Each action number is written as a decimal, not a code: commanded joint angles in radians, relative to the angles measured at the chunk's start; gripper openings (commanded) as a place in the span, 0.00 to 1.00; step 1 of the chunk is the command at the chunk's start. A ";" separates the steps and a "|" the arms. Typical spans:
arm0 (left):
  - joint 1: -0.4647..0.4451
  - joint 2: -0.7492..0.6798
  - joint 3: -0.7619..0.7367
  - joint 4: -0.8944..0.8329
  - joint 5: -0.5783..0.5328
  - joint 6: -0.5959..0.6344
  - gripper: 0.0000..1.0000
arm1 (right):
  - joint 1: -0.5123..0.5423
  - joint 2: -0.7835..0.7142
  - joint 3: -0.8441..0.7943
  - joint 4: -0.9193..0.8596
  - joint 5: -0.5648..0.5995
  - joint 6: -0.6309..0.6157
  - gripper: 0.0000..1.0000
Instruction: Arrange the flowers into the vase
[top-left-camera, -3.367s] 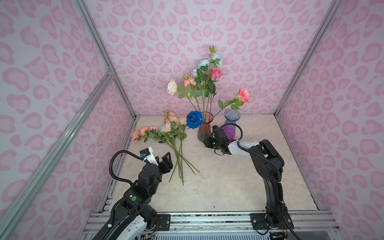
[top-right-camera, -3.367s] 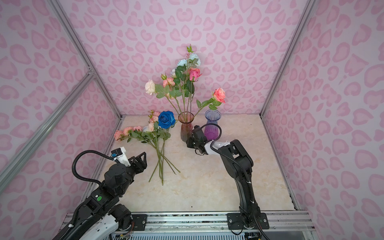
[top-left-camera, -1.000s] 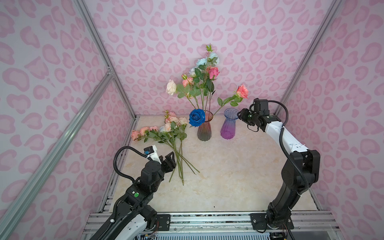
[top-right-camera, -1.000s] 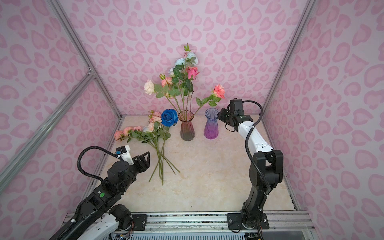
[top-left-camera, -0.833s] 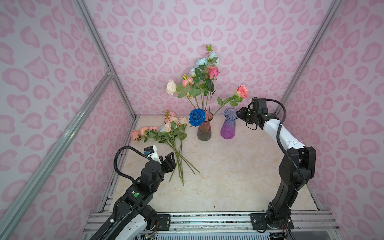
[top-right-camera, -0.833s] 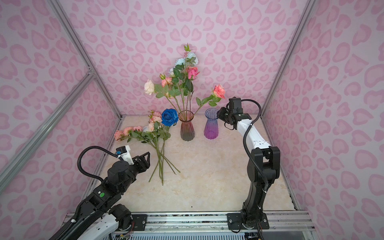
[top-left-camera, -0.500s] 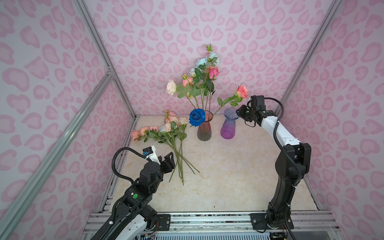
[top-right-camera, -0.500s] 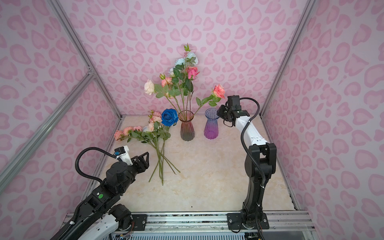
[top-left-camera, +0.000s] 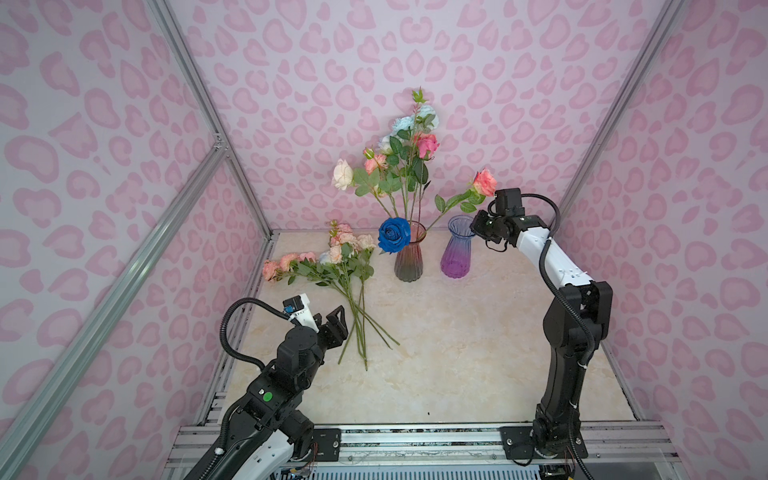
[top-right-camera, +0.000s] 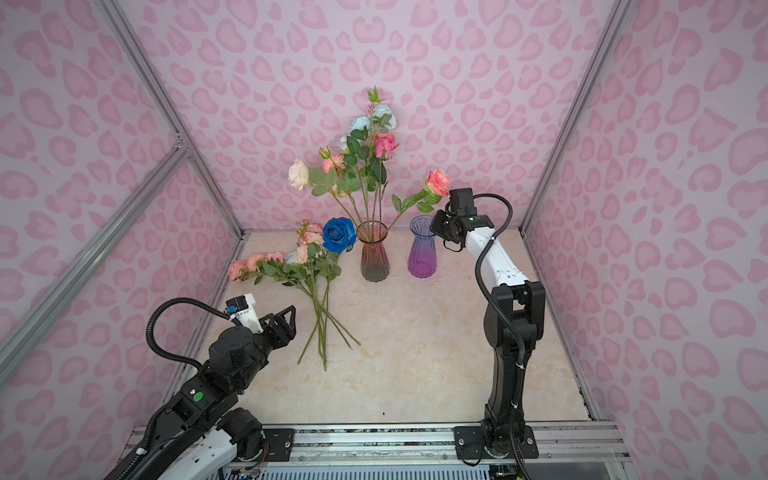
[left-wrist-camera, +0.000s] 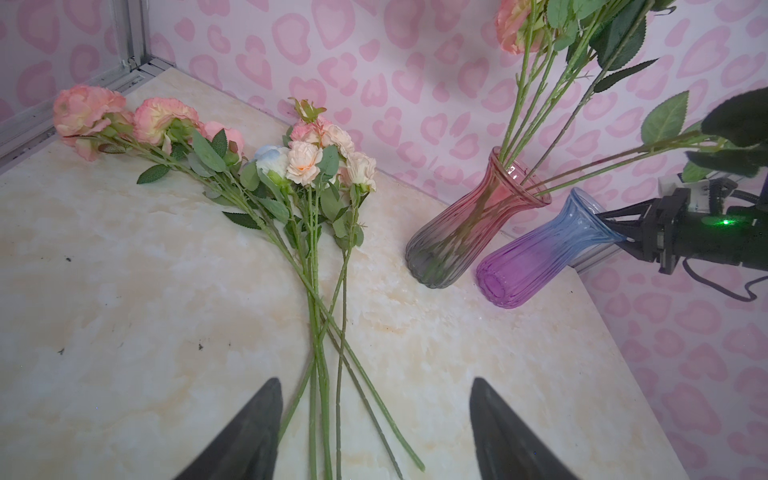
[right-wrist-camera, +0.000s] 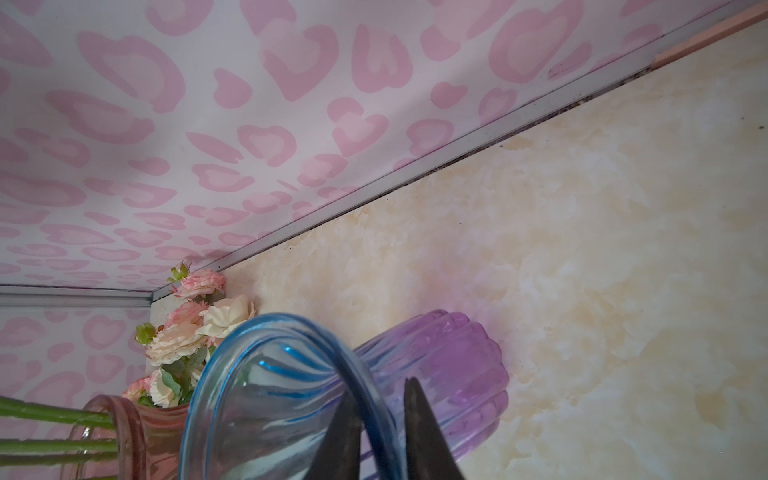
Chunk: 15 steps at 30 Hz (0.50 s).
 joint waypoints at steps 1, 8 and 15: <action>0.001 -0.012 0.002 -0.013 -0.032 0.017 0.72 | 0.001 0.005 0.004 -0.023 0.003 -0.010 0.17; 0.001 -0.041 0.008 -0.022 -0.034 0.019 0.72 | 0.002 -0.020 -0.006 -0.046 0.011 -0.036 0.10; 0.001 -0.058 0.013 -0.028 -0.032 0.014 0.72 | 0.002 -0.059 -0.055 -0.034 0.004 -0.037 0.03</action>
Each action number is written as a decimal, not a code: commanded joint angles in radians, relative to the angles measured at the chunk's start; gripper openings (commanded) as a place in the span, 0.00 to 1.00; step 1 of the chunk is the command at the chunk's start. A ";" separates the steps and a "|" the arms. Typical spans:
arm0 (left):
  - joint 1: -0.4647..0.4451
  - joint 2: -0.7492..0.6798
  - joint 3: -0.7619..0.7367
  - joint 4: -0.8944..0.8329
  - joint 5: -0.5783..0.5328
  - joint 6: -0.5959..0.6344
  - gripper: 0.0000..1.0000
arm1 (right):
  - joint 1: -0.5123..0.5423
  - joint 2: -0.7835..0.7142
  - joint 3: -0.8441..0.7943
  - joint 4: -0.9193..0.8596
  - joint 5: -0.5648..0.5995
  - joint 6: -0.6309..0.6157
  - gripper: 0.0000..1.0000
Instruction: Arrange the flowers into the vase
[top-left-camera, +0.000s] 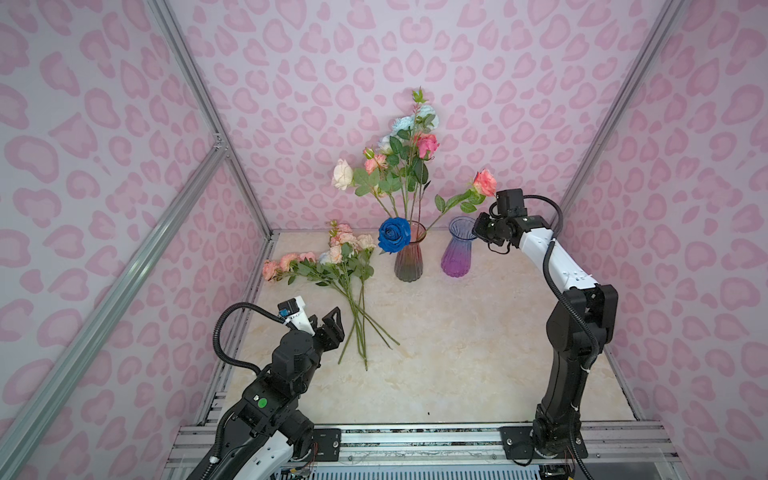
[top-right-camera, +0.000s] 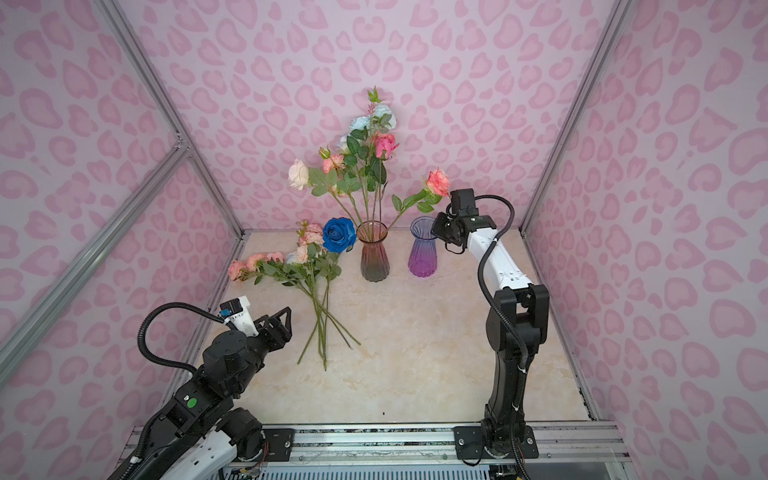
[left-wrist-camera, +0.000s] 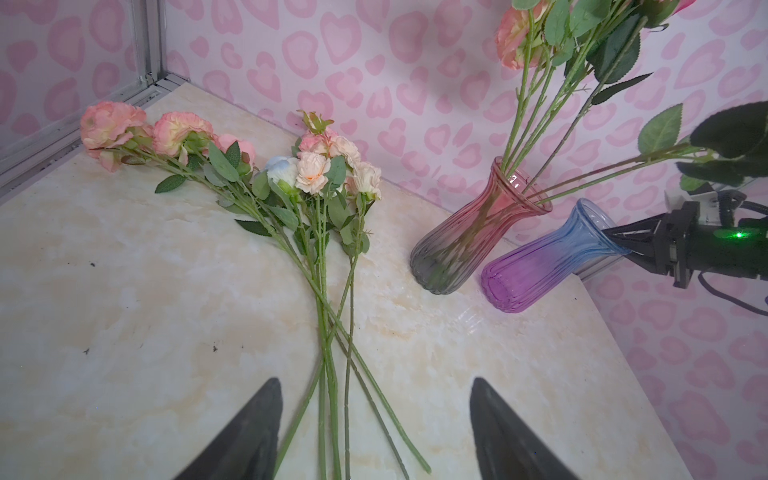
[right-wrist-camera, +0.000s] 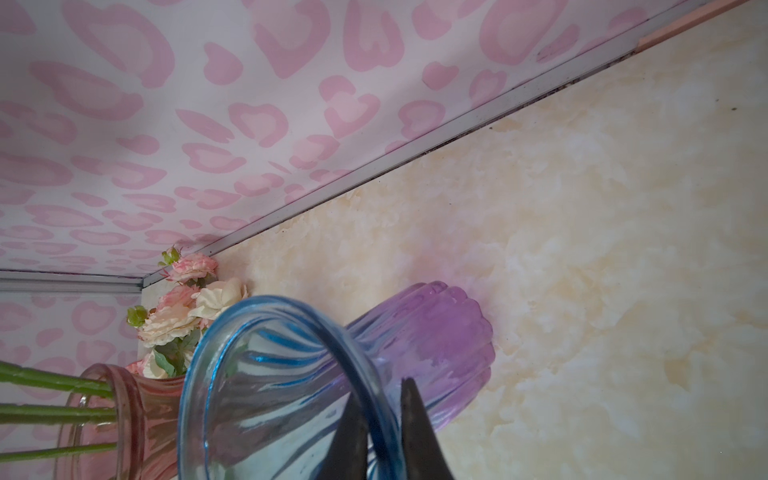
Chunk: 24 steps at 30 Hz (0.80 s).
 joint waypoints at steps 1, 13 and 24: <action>0.001 -0.003 0.012 0.007 -0.009 0.003 0.72 | 0.001 -0.015 -0.025 0.013 -0.002 -0.011 0.02; 0.000 0.011 0.032 0.007 -0.004 0.007 0.72 | -0.001 -0.046 -0.070 0.053 -0.037 0.012 0.00; 0.000 0.023 0.034 0.014 -0.005 0.012 0.72 | -0.001 -0.061 -0.073 0.048 -0.031 0.005 0.00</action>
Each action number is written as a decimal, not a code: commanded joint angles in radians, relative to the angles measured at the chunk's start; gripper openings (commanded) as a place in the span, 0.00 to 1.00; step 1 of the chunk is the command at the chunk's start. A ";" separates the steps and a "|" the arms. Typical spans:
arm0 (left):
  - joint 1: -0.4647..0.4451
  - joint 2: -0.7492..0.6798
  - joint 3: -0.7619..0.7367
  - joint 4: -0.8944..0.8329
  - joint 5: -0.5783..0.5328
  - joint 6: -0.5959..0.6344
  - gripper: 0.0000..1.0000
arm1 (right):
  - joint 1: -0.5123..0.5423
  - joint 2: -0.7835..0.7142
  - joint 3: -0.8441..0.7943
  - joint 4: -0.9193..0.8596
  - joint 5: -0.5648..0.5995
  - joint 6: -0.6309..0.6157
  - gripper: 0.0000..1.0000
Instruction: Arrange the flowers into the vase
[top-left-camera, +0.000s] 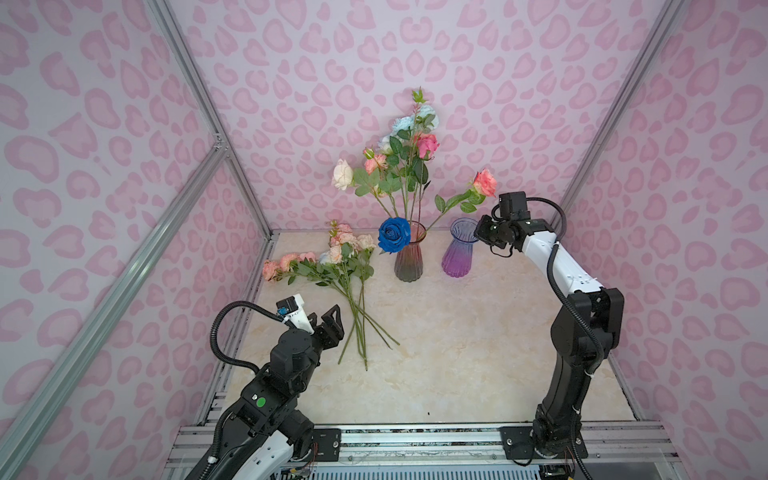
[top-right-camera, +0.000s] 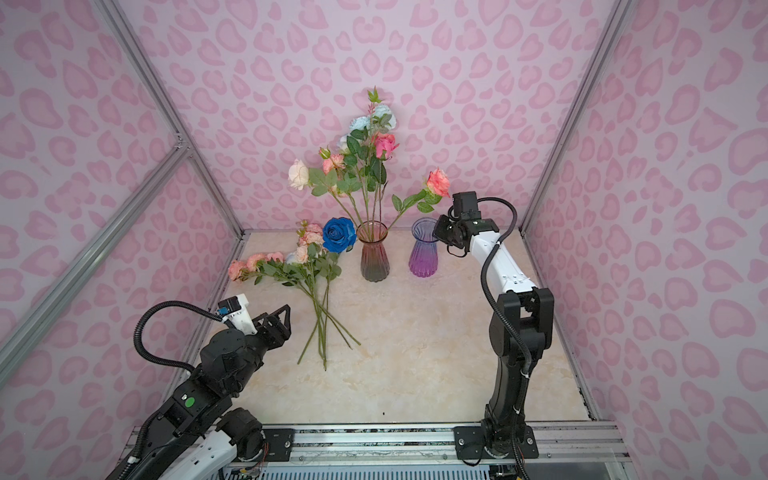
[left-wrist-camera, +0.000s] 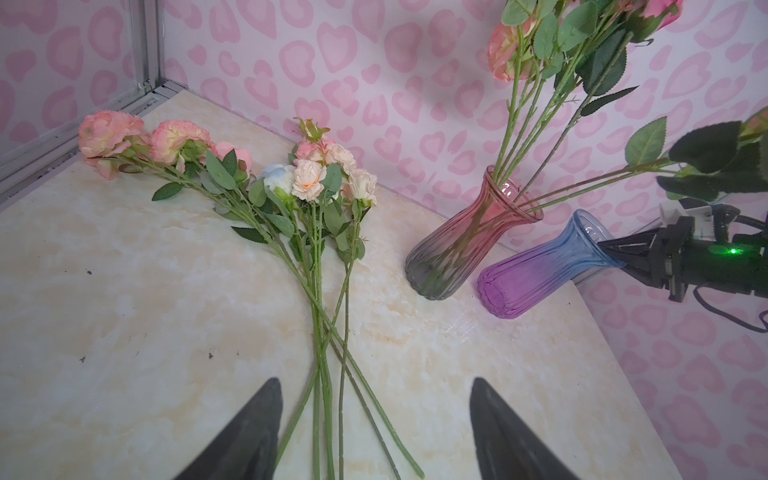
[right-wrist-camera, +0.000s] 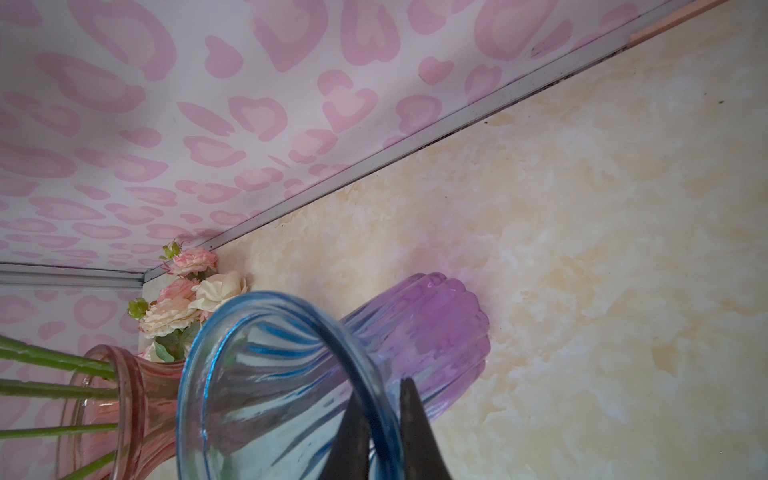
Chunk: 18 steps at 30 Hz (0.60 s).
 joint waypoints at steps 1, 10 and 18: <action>0.001 0.005 0.009 0.016 -0.005 0.008 0.72 | 0.001 -0.017 -0.009 0.025 -0.022 0.005 0.00; 0.001 0.005 0.008 0.021 -0.004 0.006 0.72 | 0.001 -0.053 -0.023 0.022 -0.032 0.003 0.00; 0.002 0.010 -0.002 0.038 -0.004 -0.006 0.72 | 0.000 -0.163 -0.136 0.026 -0.043 -0.017 0.00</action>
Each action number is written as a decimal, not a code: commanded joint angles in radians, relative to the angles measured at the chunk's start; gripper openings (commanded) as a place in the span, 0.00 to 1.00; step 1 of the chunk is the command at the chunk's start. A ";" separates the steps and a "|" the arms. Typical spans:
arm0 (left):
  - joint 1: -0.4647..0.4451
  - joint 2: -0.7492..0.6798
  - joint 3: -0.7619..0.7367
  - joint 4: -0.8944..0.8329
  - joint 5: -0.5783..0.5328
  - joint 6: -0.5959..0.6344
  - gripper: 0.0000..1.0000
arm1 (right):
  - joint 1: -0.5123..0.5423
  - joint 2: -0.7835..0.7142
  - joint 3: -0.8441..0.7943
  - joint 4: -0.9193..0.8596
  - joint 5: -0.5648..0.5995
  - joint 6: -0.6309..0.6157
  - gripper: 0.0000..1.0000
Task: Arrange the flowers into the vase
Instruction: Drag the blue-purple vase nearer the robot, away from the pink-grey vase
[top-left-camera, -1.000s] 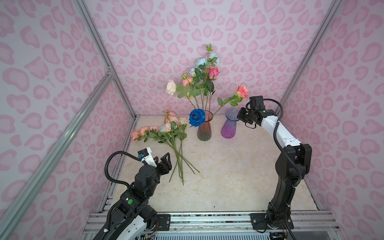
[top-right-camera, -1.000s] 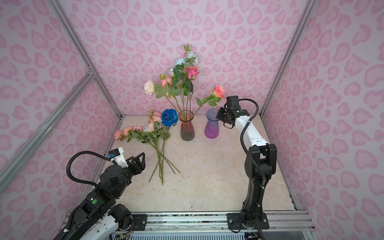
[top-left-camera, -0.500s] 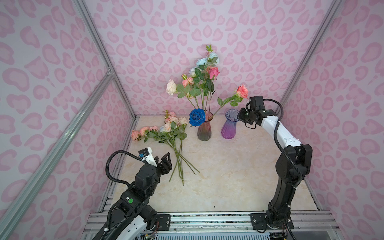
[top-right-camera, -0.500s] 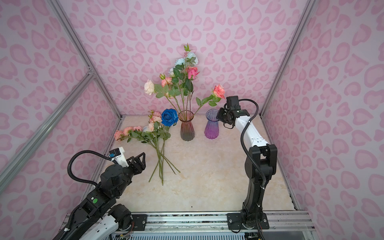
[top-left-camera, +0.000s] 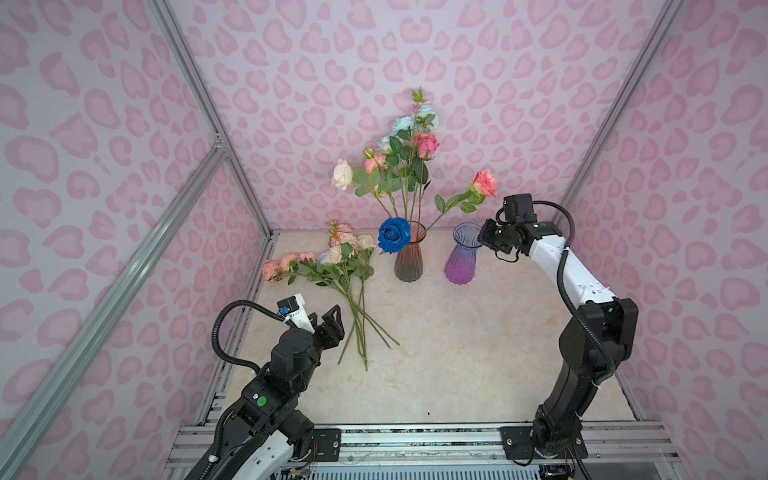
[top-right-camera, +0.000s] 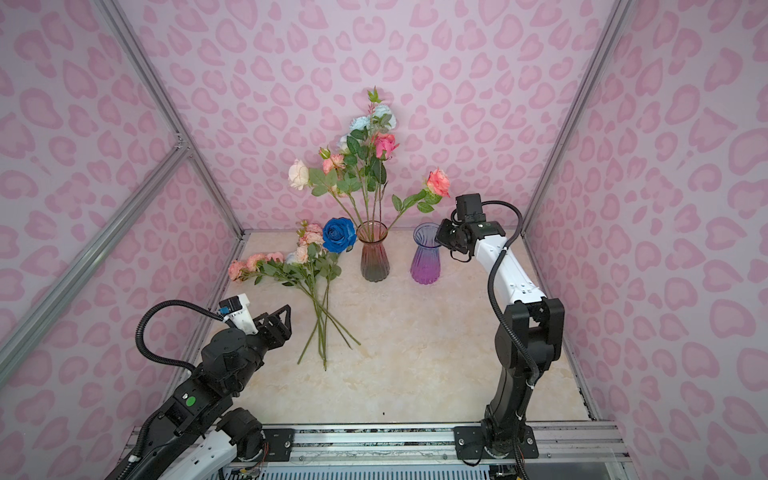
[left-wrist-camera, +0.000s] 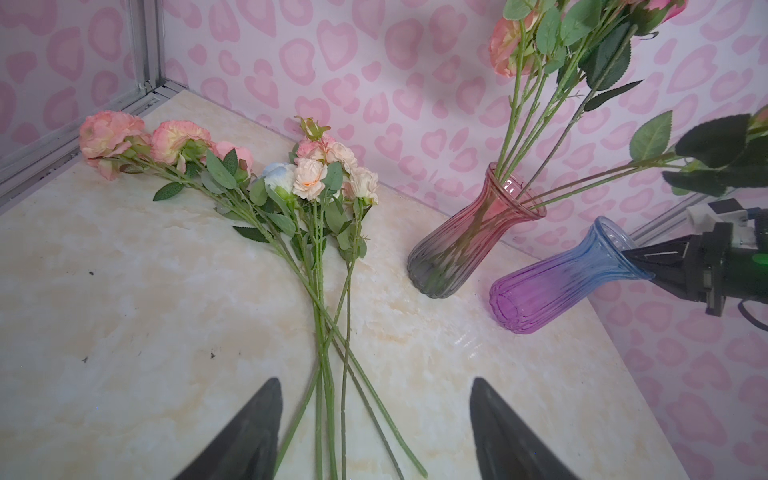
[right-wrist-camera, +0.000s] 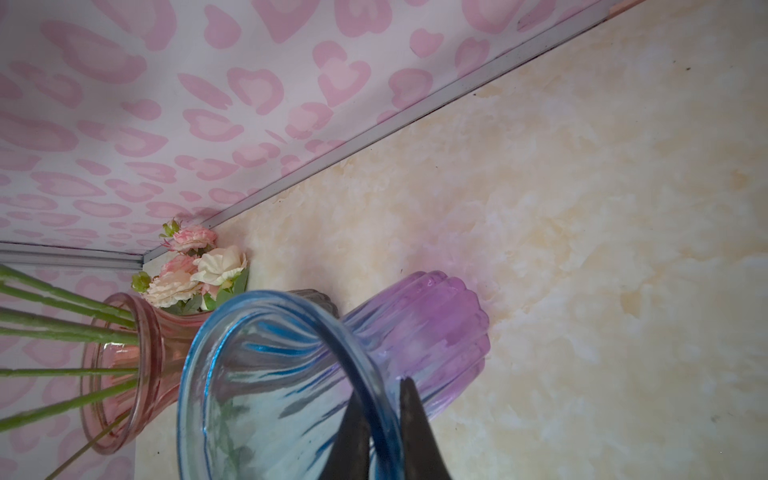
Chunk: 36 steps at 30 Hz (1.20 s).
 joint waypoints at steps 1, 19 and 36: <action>0.002 0.003 -0.007 0.042 -0.002 -0.008 0.72 | -0.002 -0.057 -0.067 0.094 -0.039 -0.009 0.00; 0.001 0.028 -0.020 0.065 0.033 -0.041 0.72 | 0.132 -0.458 -0.485 0.055 -0.077 -0.013 0.00; 0.002 0.075 -0.002 0.062 0.043 -0.065 0.71 | 0.260 -0.570 -0.611 0.016 -0.060 0.022 0.00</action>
